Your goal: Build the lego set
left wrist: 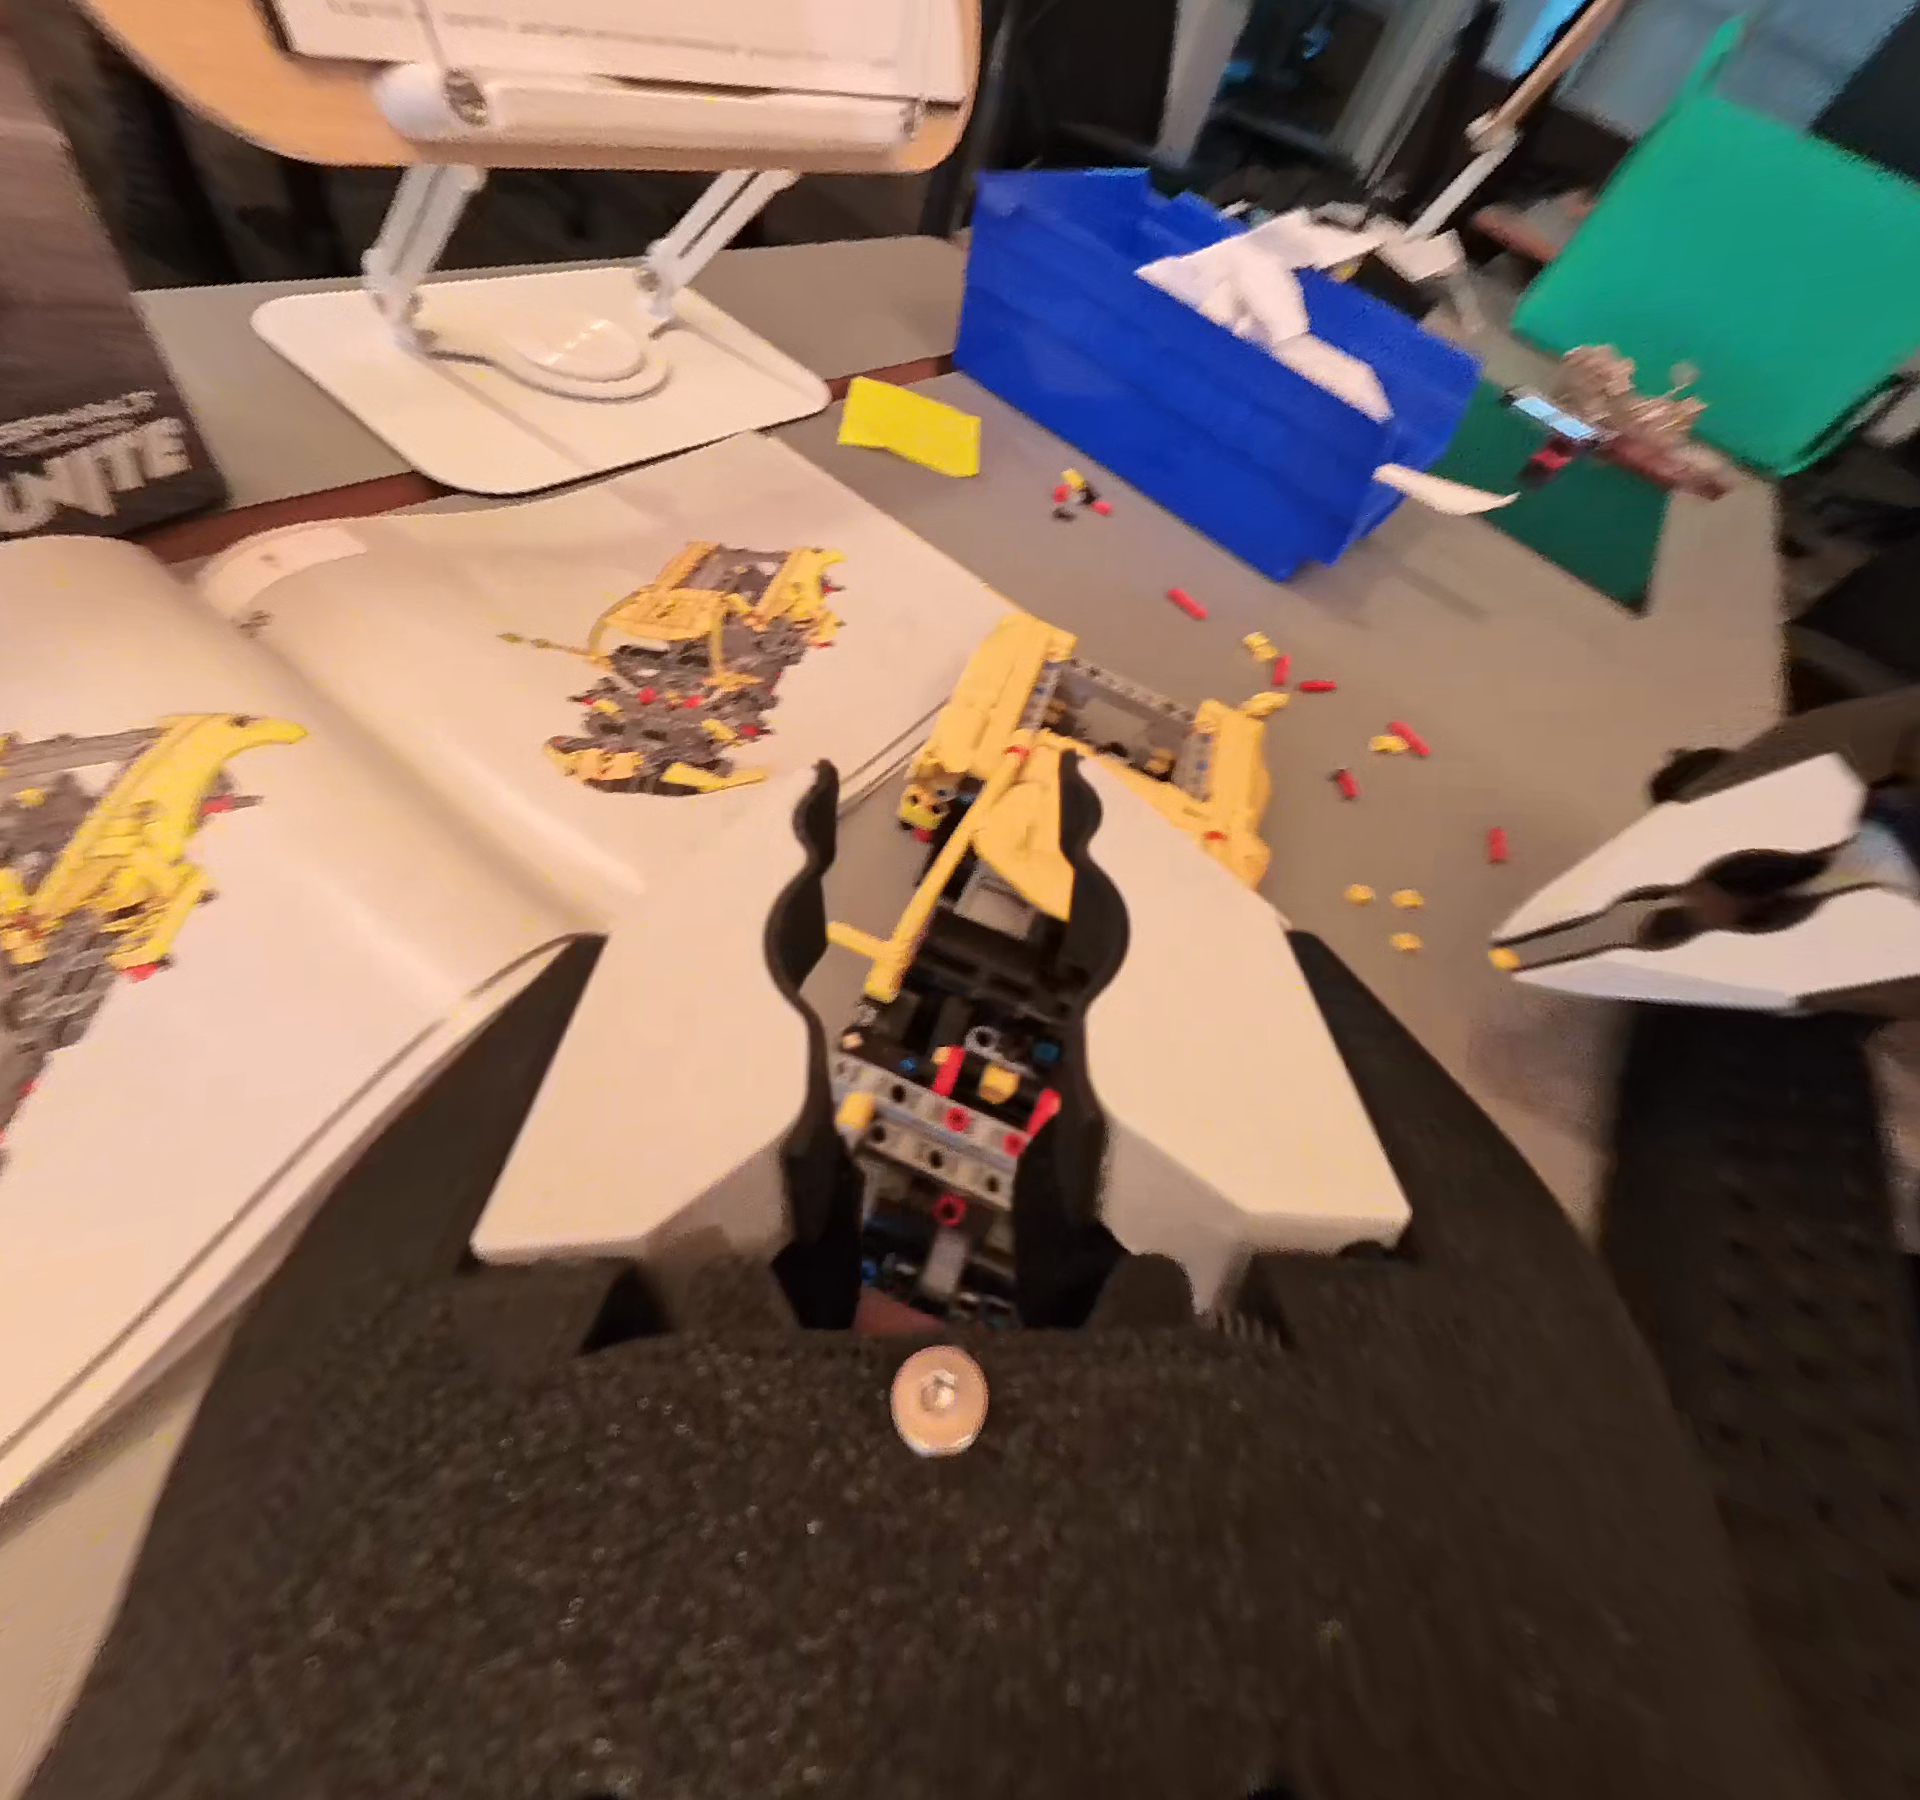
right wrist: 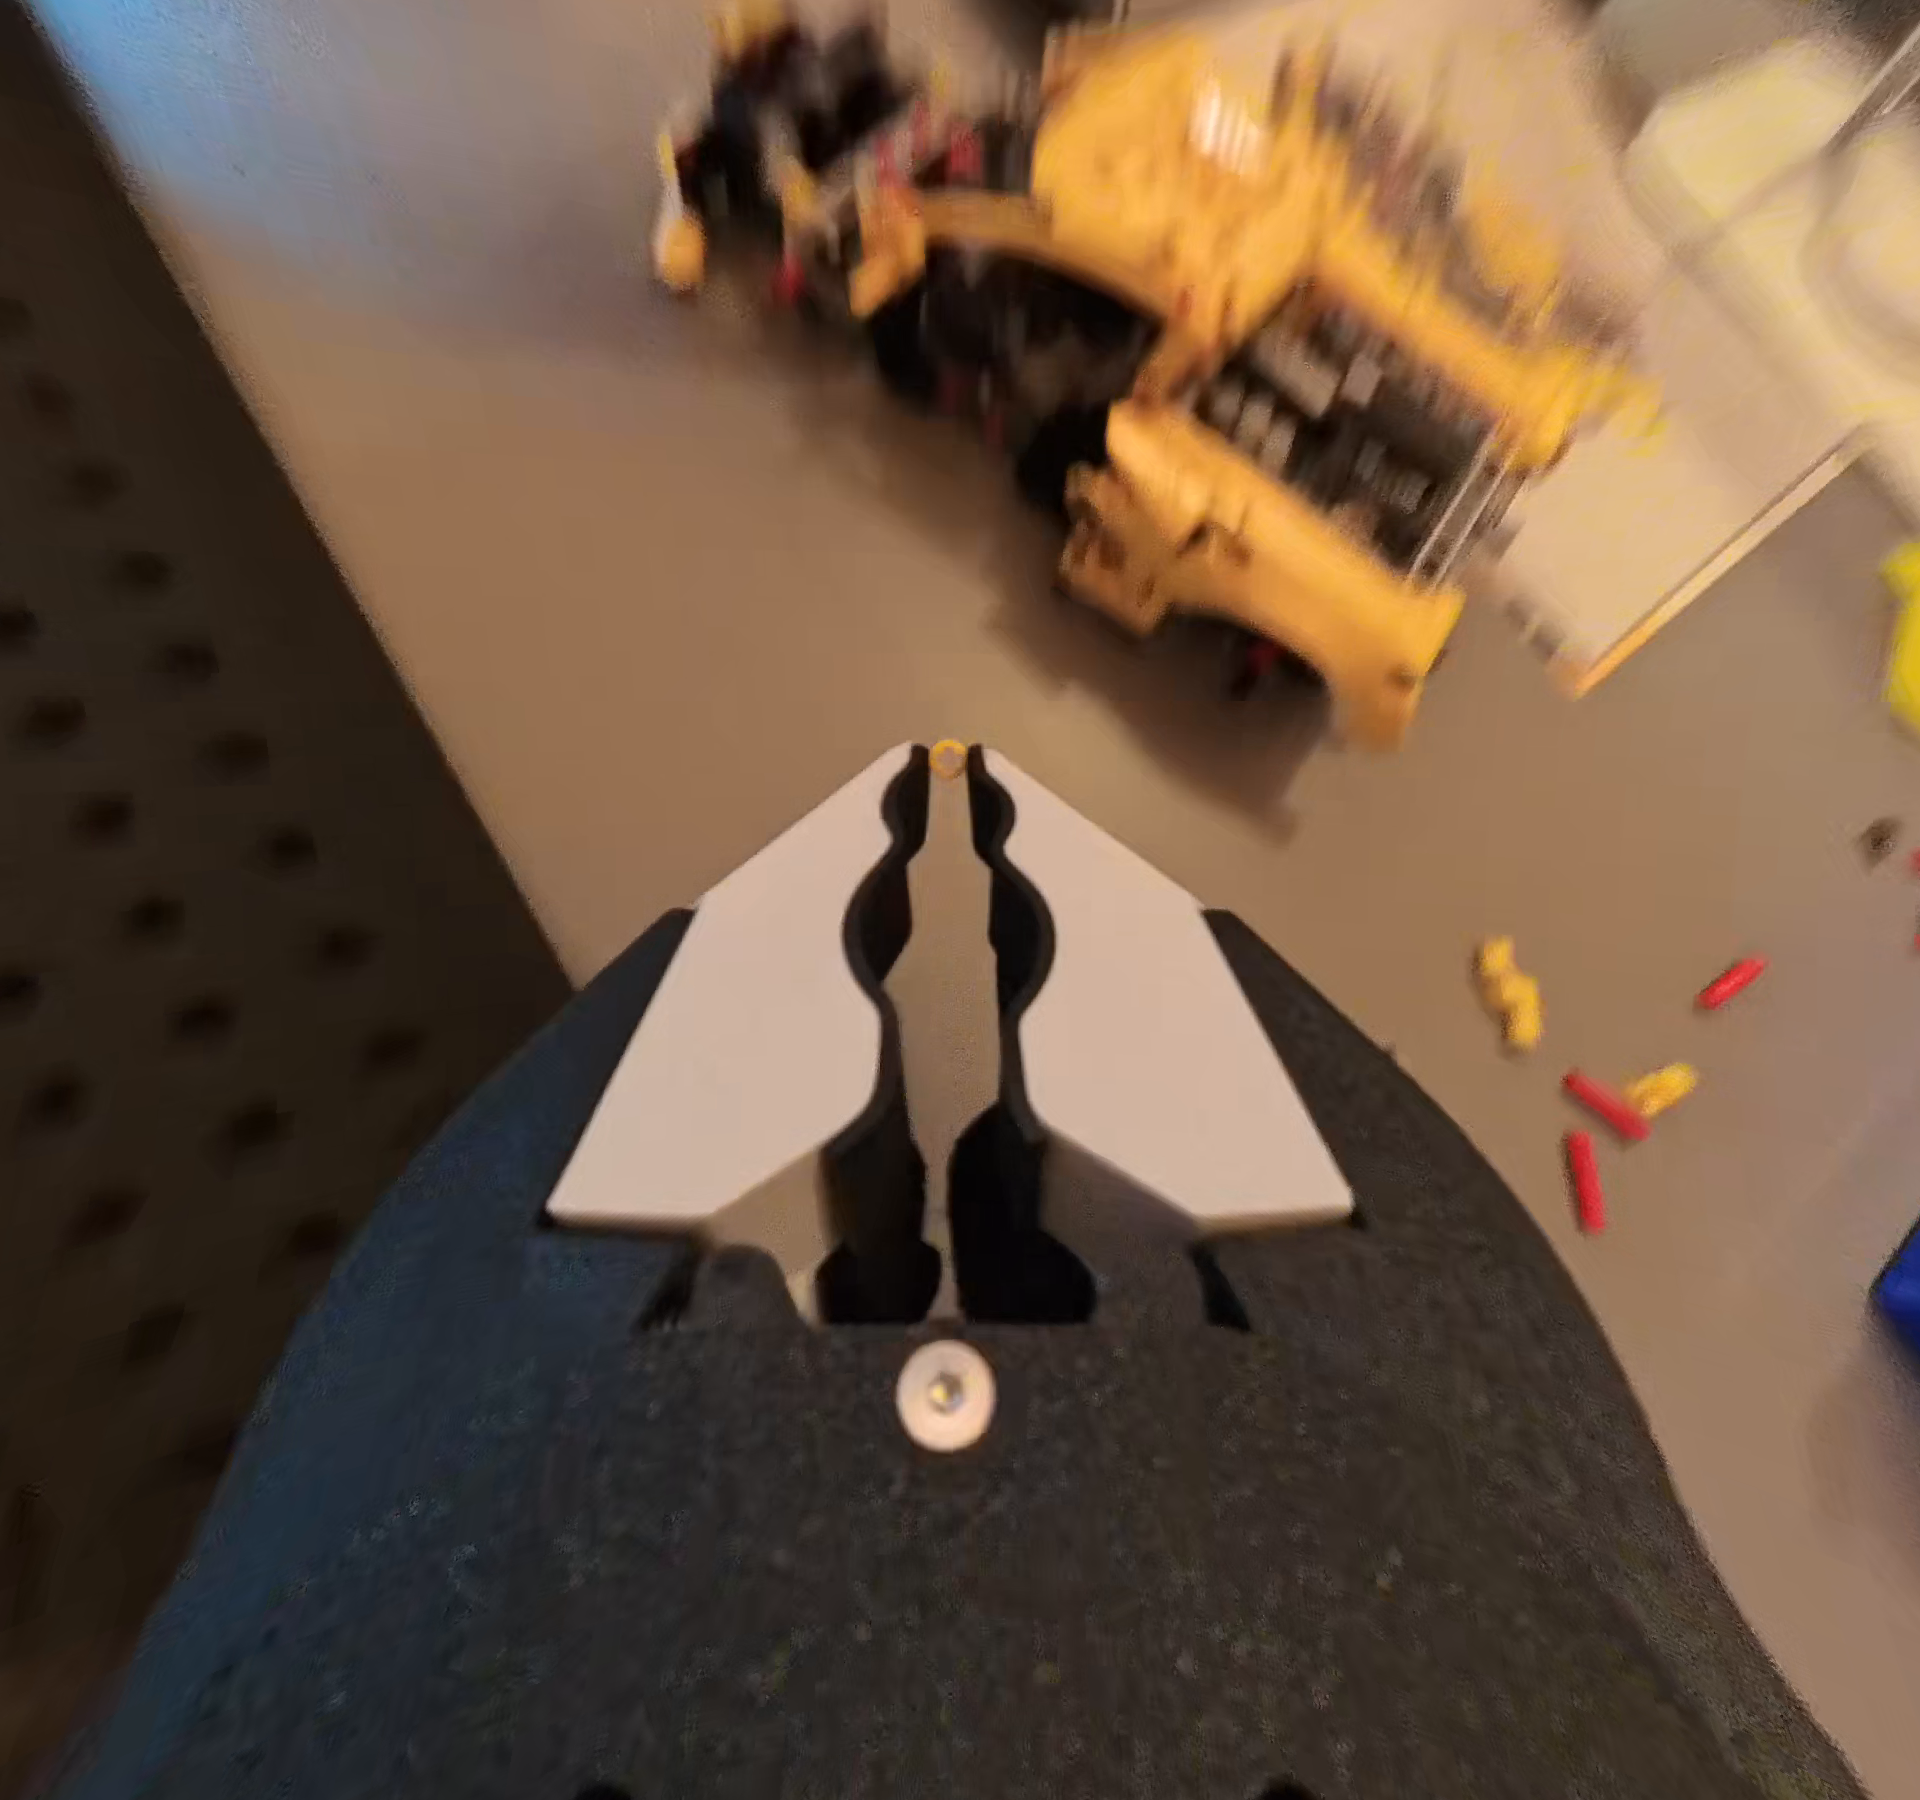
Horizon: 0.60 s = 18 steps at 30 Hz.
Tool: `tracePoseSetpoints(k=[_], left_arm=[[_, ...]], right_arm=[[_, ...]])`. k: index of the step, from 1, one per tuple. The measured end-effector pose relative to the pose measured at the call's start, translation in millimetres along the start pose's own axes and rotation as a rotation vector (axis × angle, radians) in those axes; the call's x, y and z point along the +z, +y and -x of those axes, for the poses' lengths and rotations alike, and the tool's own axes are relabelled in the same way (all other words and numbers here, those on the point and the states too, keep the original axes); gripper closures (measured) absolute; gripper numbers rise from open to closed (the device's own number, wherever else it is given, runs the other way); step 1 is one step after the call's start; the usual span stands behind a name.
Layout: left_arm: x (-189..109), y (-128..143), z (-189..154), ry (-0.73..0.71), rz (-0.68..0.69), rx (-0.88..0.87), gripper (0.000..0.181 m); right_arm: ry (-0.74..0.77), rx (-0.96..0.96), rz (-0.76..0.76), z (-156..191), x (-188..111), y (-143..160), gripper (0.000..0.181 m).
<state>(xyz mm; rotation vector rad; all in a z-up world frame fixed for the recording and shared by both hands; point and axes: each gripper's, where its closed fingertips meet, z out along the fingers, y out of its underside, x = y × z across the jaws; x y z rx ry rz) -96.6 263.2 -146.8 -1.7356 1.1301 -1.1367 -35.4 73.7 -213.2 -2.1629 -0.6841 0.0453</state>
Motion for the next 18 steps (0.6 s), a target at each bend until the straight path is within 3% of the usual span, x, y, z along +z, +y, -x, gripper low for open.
tracePoseSetpoints(k=[3, 5, 10, 12, 18], left_arm=[[-3, -5, -17, 0.129, -0.019, -0.081, 0.142], [-2, -1, -15, 0.141, -0.003, -0.114, 0.144], [11, 24, -2, 0.122, 0.104, -0.123, 0.144], [13, 31, -4, 0.139, 0.139, -0.117, 0.143], [18, 37, 8, 0.107, 0.168, -0.095, 0.143]], right_arm=[[0.158, -0.043, -0.151, 4, 10, -35, 0.175], [0.259, -0.079, -0.196, 11, 25, -47, 0.175], [0.603, -0.54, -0.233, 15, 49, -79, 0.176], [0.541, -0.62, -0.19, 26, 69, -76, 0.176], [0.528, -0.718, -0.201, 24, 79, -77, 0.176]])
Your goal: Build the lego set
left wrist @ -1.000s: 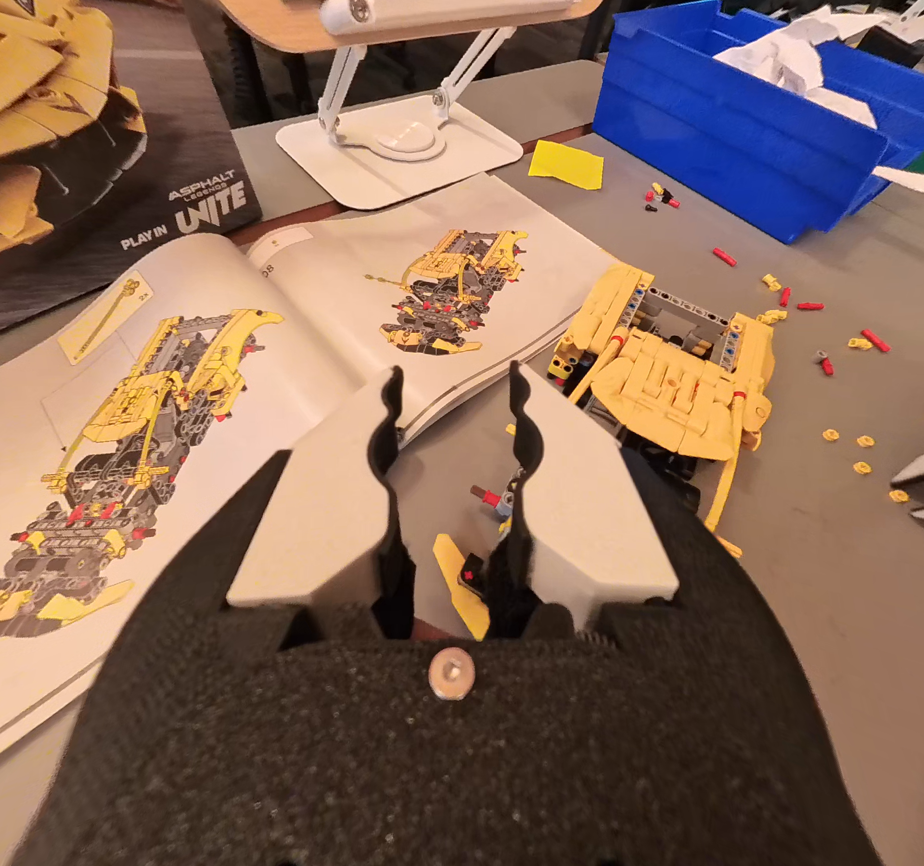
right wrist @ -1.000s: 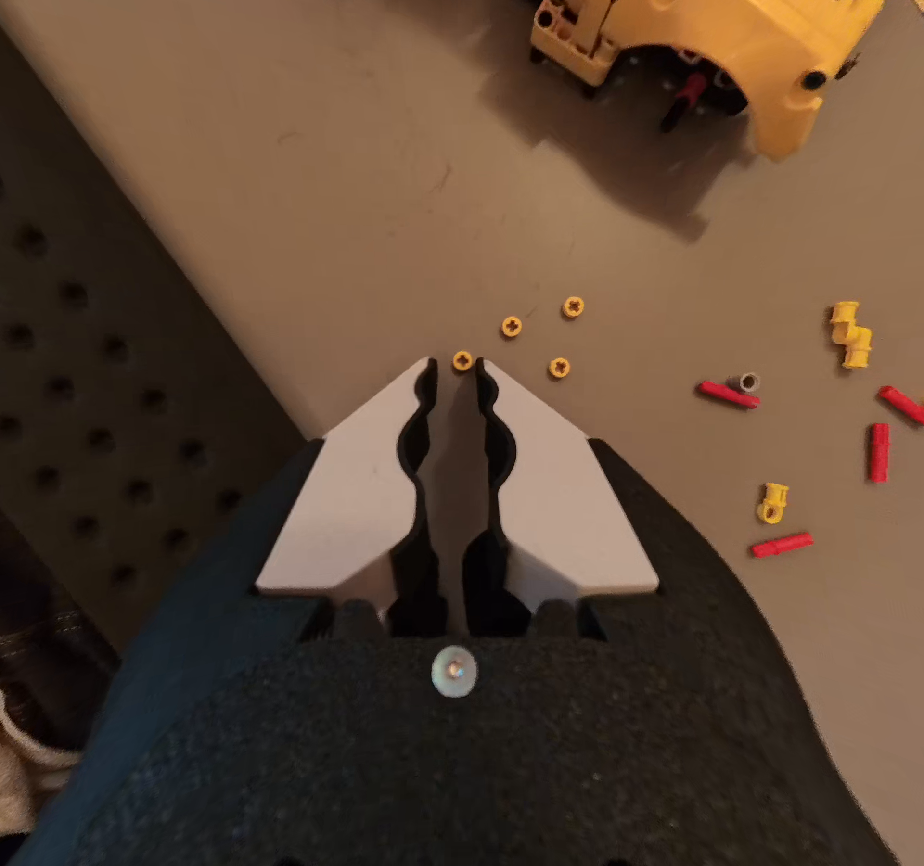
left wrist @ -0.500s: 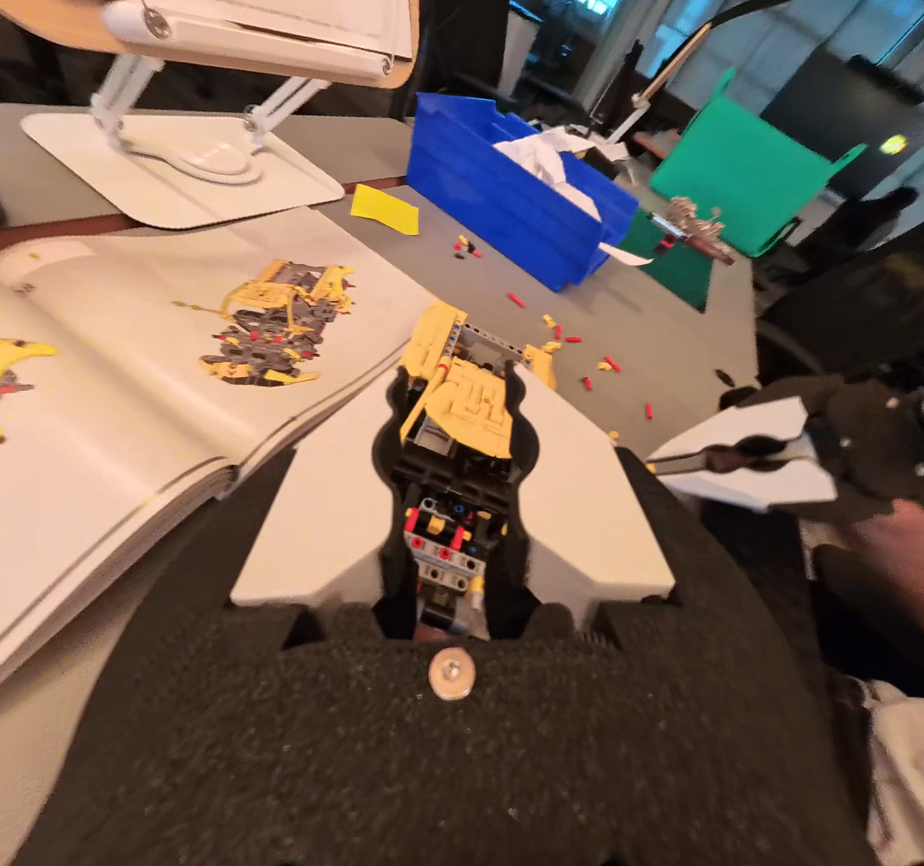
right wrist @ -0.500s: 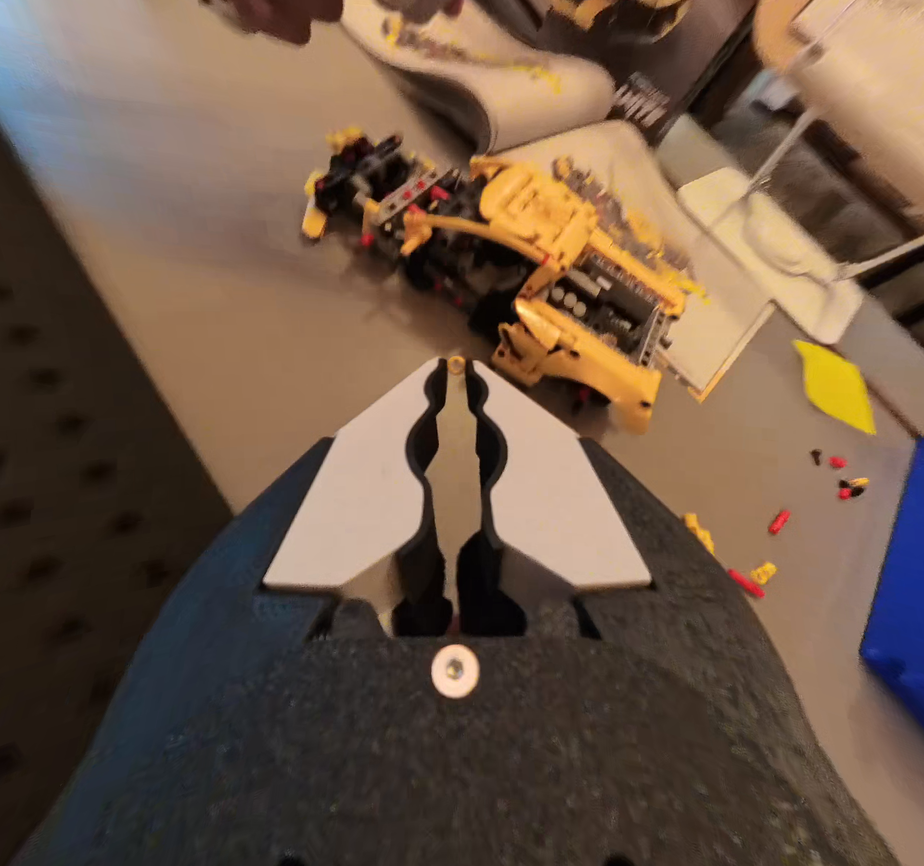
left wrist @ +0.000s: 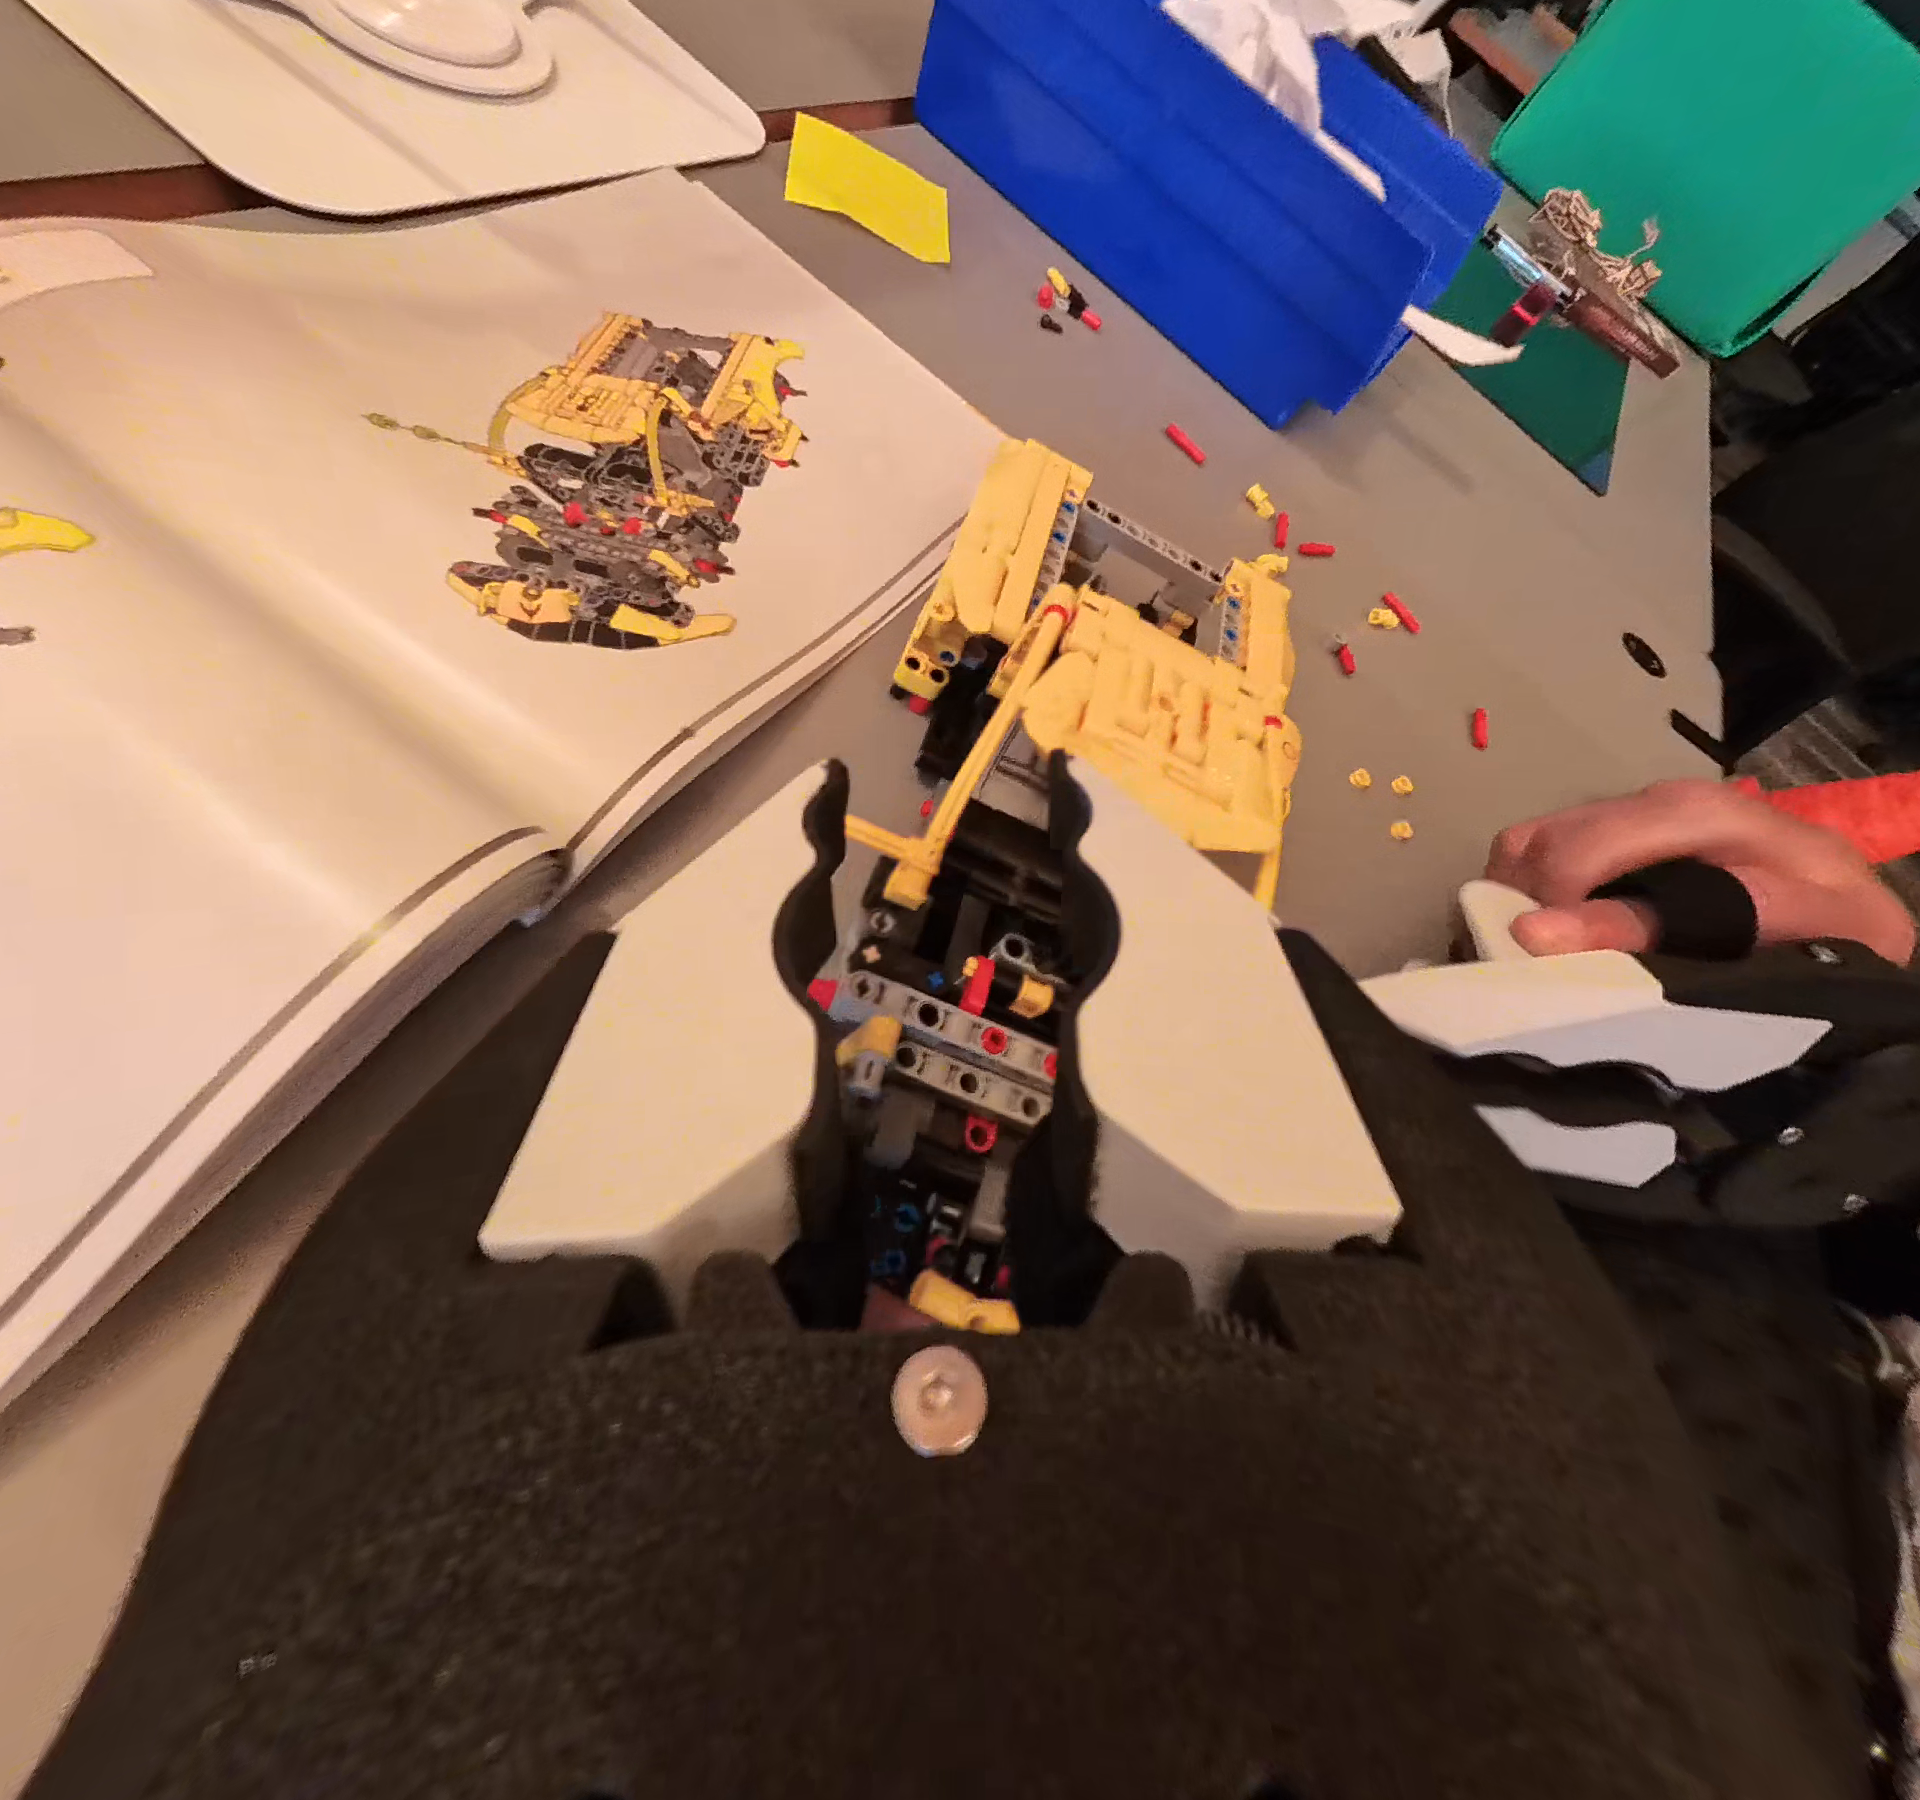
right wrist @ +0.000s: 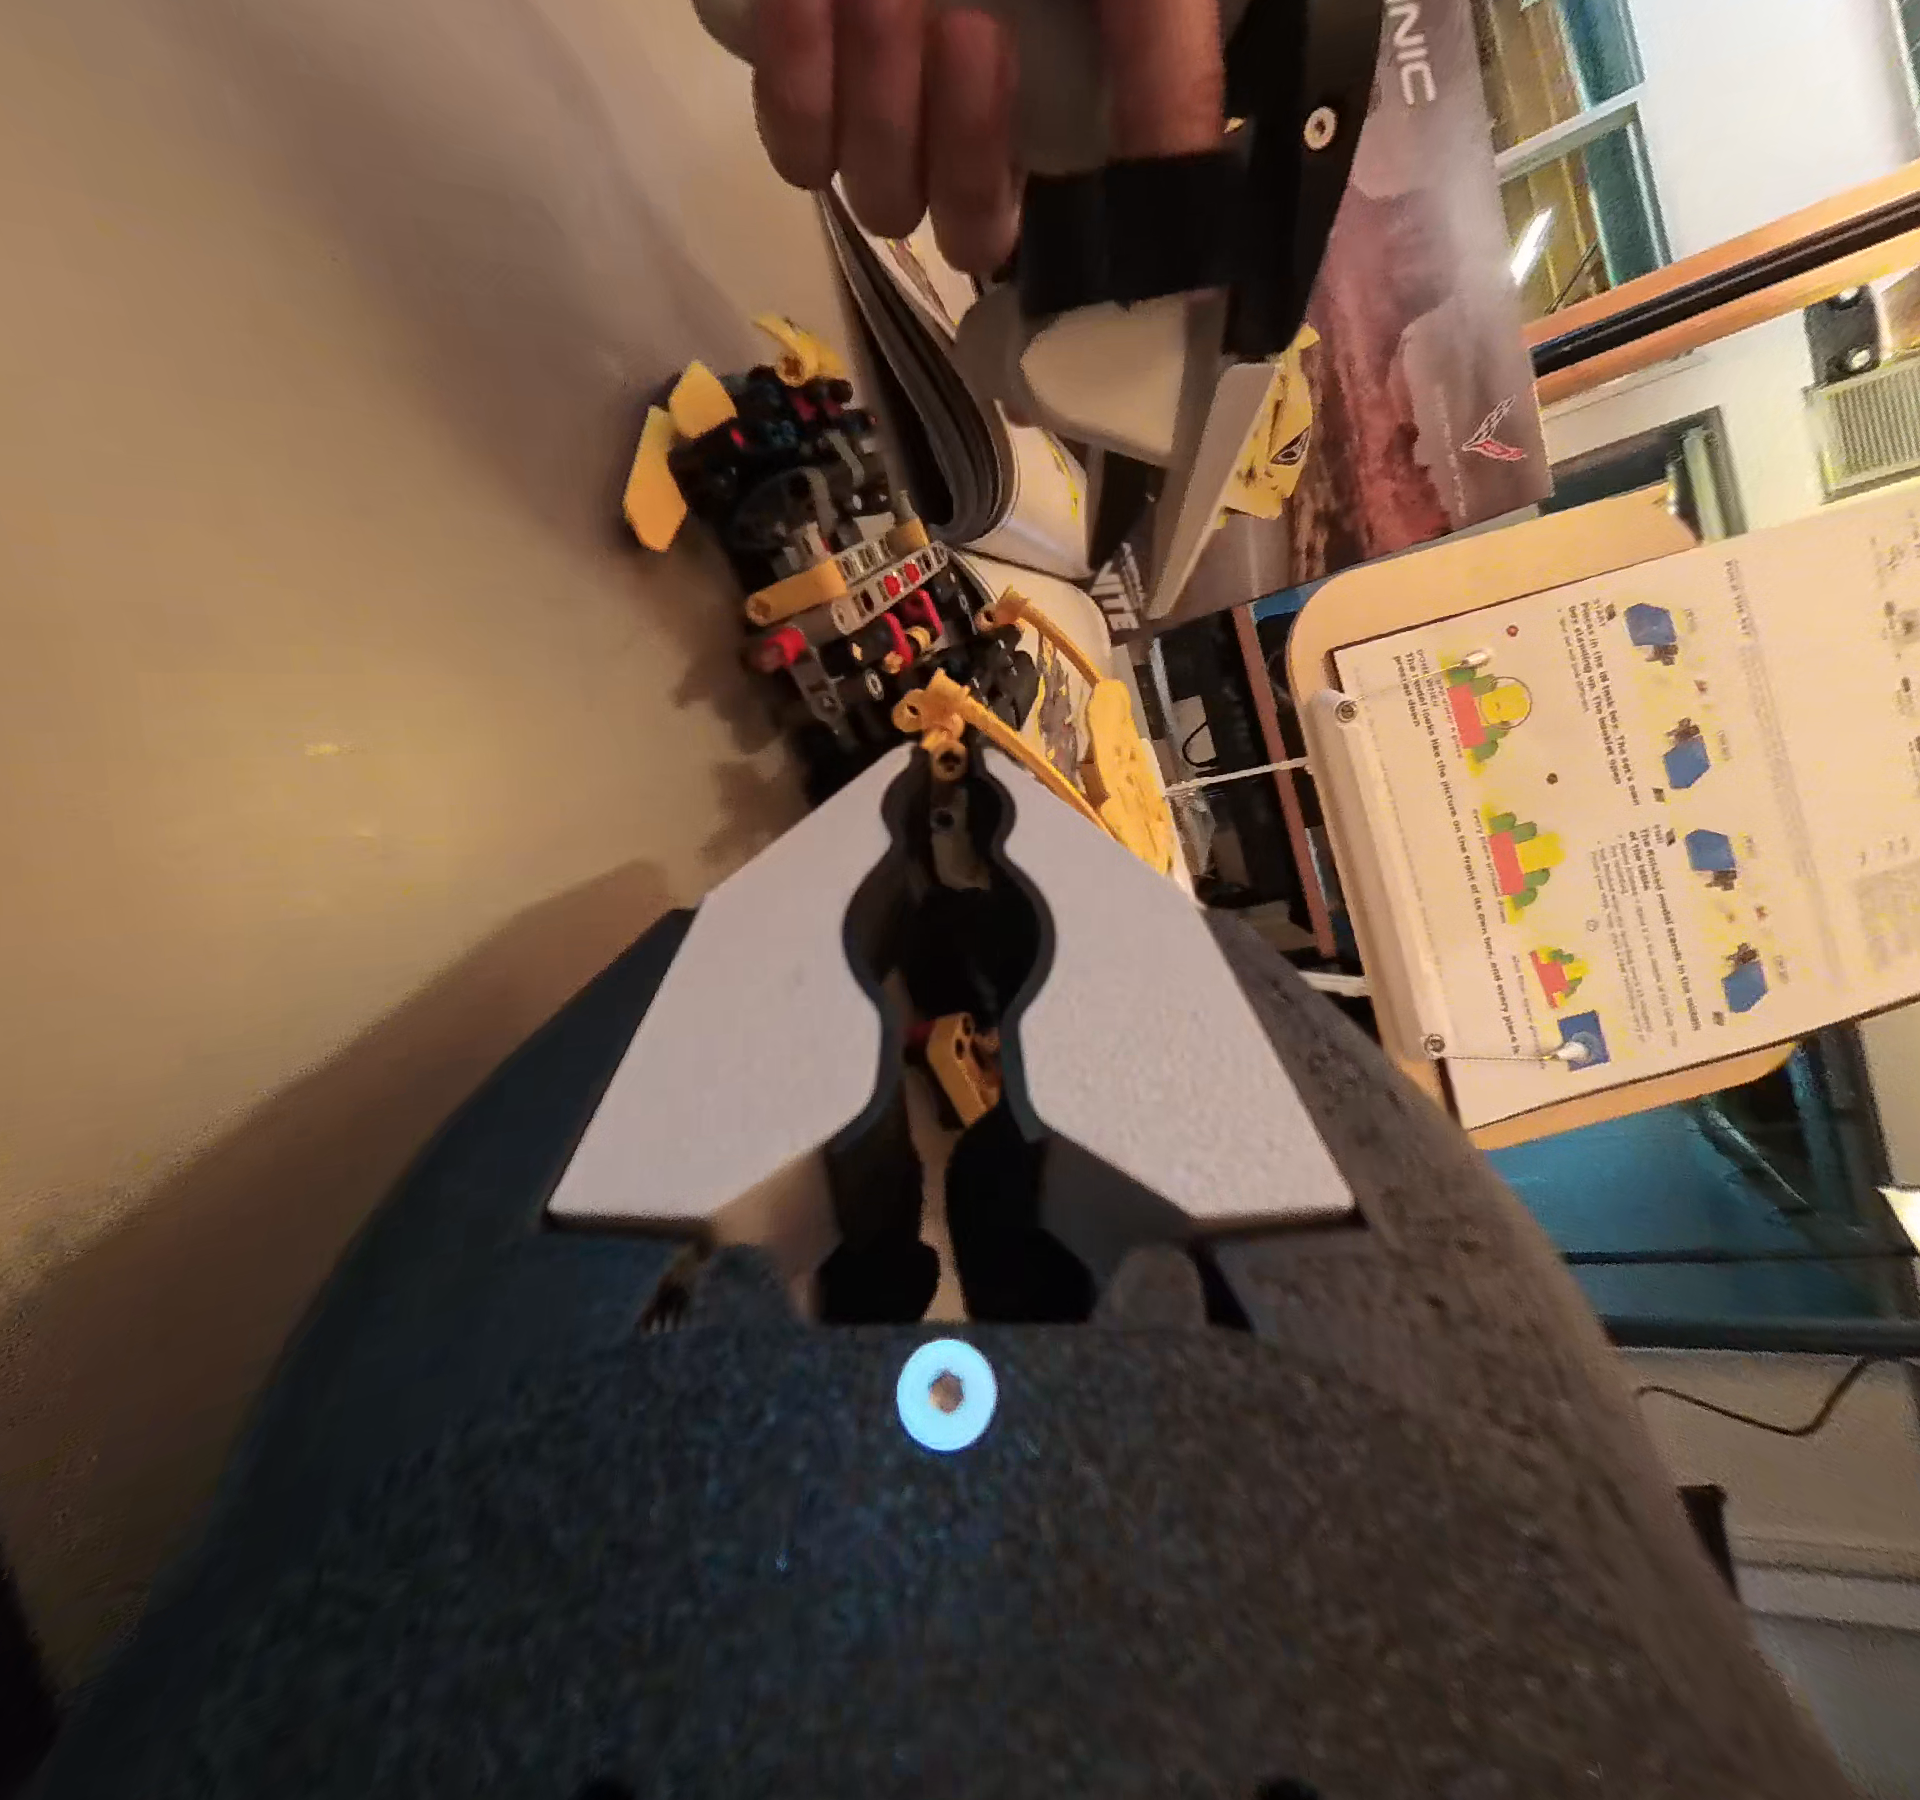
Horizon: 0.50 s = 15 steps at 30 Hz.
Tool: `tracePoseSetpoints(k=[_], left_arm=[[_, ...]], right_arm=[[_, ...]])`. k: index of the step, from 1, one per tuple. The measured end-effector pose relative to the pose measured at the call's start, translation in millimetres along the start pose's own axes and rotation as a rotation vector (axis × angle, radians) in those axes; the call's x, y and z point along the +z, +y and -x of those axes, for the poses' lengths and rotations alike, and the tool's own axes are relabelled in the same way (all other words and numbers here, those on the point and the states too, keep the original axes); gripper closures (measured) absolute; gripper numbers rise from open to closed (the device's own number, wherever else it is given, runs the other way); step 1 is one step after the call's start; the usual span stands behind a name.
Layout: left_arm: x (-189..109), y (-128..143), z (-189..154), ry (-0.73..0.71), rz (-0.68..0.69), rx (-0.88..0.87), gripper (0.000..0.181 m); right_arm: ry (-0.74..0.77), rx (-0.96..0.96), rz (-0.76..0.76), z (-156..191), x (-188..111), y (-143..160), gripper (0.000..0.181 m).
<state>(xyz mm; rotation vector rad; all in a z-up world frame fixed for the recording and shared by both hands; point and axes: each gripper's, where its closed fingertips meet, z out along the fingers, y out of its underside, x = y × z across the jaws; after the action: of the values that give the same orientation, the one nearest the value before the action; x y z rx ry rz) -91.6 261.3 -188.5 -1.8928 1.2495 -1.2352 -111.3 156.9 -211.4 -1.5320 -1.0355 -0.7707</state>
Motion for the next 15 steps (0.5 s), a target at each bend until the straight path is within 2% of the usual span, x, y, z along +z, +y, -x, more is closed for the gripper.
tracePoseSetpoints(k=[3, 5, 9, 15], left_arm=[[2, 7, -9, 0.084, 0.04, 0.075, 0.141], [5, 7, -6, 0.069, 0.043, 0.121, 0.14], [12, 8, 5, 0.078, 0.076, 0.102, 0.14], [22, 25, -7, 0.173, 0.159, 0.141, 0.14]], right_arm=[[-0.014, -0.031, -0.022, 1, 5, 5, 0.176], [-0.014, -0.029, -0.047, 1, 3, 3, 0.176], [-0.016, -0.058, -0.038, 4, 4, 5, 0.176], [-0.029, -0.064, -0.067, 4, 5, 6, 0.176]])
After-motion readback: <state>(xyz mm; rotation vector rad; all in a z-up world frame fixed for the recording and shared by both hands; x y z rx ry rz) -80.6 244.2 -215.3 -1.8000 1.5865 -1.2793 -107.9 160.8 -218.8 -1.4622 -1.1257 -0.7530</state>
